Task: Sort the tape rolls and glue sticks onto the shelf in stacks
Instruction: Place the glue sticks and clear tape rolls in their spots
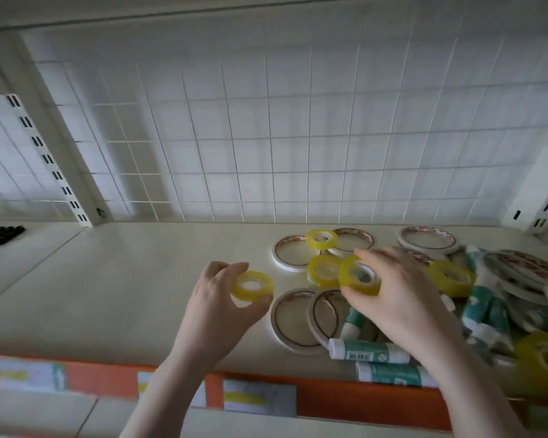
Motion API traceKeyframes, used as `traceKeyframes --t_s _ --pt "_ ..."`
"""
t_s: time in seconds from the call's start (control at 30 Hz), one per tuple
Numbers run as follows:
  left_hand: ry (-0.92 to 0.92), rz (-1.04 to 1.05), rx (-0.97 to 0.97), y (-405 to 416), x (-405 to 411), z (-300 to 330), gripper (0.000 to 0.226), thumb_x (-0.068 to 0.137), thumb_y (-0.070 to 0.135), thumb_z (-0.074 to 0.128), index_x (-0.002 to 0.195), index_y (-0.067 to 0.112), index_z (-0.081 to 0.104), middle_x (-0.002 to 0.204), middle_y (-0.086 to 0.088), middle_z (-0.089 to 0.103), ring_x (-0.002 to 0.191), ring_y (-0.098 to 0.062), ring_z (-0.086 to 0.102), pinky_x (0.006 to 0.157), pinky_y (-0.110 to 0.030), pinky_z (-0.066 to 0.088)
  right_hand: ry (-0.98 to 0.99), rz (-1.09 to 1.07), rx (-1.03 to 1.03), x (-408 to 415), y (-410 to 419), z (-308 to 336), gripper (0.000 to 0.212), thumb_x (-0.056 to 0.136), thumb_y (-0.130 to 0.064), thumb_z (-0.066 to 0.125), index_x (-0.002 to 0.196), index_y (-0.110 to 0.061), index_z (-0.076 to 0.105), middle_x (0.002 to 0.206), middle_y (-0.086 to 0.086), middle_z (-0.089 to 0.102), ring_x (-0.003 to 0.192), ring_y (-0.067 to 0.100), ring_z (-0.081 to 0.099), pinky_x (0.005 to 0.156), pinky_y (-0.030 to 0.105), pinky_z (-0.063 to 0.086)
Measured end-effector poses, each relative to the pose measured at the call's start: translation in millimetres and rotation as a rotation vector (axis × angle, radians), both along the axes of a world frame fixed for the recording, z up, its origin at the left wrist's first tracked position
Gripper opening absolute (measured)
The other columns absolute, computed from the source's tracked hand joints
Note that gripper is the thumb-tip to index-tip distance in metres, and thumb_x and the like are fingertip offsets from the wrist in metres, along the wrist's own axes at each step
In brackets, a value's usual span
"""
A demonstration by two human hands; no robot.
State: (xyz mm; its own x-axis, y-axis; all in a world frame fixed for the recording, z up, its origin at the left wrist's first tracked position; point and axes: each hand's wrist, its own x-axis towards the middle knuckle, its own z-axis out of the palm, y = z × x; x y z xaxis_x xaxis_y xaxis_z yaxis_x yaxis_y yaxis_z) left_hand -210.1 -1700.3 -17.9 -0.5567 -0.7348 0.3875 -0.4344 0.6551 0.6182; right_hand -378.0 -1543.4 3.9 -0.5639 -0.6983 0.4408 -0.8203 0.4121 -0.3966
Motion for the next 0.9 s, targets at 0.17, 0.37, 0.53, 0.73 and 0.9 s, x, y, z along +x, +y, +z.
traceKeyframes --t_s 0.17,0.37,0.53,0.73,0.9 --pt "0.016 0.068 -0.008 -20.1 34.2 4.3 0.058 0.067 0.037 0.077 0.12 0.018 0.06 0.104 0.006 0.045 0.092 -0.012 0.049 0.085 -0.019 0.037 0.002 0.044 0.005 35.6 -24.2 -0.3 0.055 0.076 -0.036 0.071 0.127 -0.019 0.058 0.121 -0.003 0.056 0.113 0.019 0.05 0.093 0.027 0.036" --pt "0.074 0.078 -0.049 -59.7 101.3 8.6 0.06 0.06 0.044 0.08 0.11 0.019 0.06 0.103 0.005 0.048 0.089 -0.011 0.049 0.078 -0.018 0.034 -0.02 0.057 0.029 98.7 -72.8 1.3 0.054 0.072 -0.031 0.074 0.123 -0.018 0.061 0.119 0.0 0.059 0.114 0.022 0.051 0.094 0.033 0.04" --pt "0.09 0.077 -0.089 -117.8 185.8 9.4 0.061 0.059 0.044 0.081 0.109 0.02 0.058 0.104 0.007 0.047 0.089 -0.007 0.044 0.077 -0.015 0.03 0.007 0.092 0.013 177.3 -143.1 -3.7 0.052 0.063 -0.025 0.081 0.112 -0.013 0.068 0.1 0.003 0.065 0.097 0.028 0.06 0.083 0.033 0.047" --pt "0.111 0.118 -0.099 -212.9 301.2 11.2 0.061 0.058 0.038 0.078 0.111 0.015 0.058 0.106 0.006 0.048 0.093 -0.006 0.044 0.077 -0.011 0.028 0.004 0.157 -0.018 295.6 -248.8 -7.1 0.057 0.069 -0.029 0.077 0.123 -0.017 0.061 0.11 0.0 0.061 0.108 0.024 0.055 0.088 0.028 0.041" --pt "0.102 0.197 -0.104 -279.5 381.8 14.0 0.059 0.061 0.034 0.081 0.112 0.015 0.058 0.106 0.007 0.048 0.096 -0.011 0.049 0.079 -0.013 0.03 -0.01 0.235 -0.029 367.4 -327.8 -3.8 0.057 0.073 -0.032 0.074 0.125 -0.019 0.059 0.114 0.0 0.059 0.111 0.022 0.053 0.089 0.027 0.038"
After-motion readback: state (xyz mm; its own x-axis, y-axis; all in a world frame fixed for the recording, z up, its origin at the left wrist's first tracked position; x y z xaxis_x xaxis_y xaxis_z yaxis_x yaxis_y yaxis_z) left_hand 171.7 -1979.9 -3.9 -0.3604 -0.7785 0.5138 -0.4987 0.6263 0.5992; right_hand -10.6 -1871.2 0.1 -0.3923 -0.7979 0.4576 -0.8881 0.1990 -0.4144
